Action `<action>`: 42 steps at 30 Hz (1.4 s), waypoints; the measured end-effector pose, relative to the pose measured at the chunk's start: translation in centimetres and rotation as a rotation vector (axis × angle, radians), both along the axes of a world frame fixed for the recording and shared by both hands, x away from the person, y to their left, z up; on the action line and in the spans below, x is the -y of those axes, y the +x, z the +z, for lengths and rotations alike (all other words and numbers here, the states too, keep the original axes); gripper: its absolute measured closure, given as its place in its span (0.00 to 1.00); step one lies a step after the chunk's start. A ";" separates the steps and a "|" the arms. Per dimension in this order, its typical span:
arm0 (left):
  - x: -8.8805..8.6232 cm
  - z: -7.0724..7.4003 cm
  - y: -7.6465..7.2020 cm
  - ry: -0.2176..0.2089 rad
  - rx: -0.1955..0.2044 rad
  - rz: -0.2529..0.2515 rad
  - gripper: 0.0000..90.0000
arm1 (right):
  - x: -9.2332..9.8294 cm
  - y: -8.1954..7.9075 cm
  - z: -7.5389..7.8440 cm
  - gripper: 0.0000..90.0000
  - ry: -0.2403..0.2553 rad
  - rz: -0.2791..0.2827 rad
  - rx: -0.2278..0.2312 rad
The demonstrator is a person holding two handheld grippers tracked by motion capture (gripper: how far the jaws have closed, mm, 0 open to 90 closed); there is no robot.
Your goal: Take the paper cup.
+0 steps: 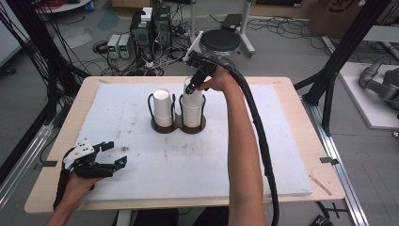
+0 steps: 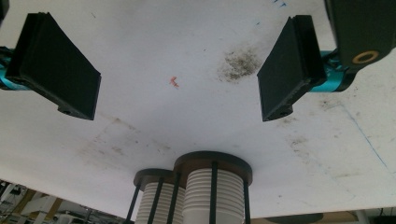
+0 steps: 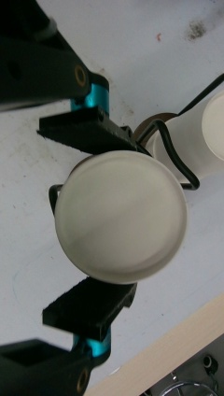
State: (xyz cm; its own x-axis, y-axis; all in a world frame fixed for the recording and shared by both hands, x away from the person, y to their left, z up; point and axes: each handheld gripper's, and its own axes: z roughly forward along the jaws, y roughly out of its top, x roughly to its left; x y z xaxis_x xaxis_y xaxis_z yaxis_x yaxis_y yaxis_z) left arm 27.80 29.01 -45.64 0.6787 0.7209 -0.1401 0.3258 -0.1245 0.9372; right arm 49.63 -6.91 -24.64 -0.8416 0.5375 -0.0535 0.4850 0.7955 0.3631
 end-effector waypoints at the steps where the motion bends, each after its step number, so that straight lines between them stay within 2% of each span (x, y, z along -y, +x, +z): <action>1: 0.0 0.0 0.0 0.000 0.001 0.001 0.15 | 0.0 0.0 0.0 0.38 -0.002 -0.010 -0.003; 9: 0.1 0.0 0.0 0.004 0.003 0.000 0.15 | -0.1 -0.1 0.0 0.38 -0.005 -0.027 -0.008; 19: 0.1 0.0 0.0 0.004 0.002 0.001 0.15 | 0.3 -0.1 0.4 0.40 0.026 -0.058 -0.027; 27: 0.1 0.0 -0.1 0.007 0.009 0.004 0.15 | 0.5 -0.5 1.0 0.40 0.041 -0.053 -0.004; 42: 0.1 0.0 -0.1 0.008 0.012 0.008 0.15 | 2.2 -1.8 3.8 0.40 0.157 -0.082 0.064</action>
State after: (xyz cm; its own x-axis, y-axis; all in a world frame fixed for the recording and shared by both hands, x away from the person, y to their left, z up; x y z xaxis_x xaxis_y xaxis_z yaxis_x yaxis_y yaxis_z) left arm 27.68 28.94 -45.64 0.6742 0.7277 -0.1262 0.3157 -0.1294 0.9400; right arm 47.81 -9.07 -20.83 -0.7921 0.6102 -0.0155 0.5180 0.6853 0.5119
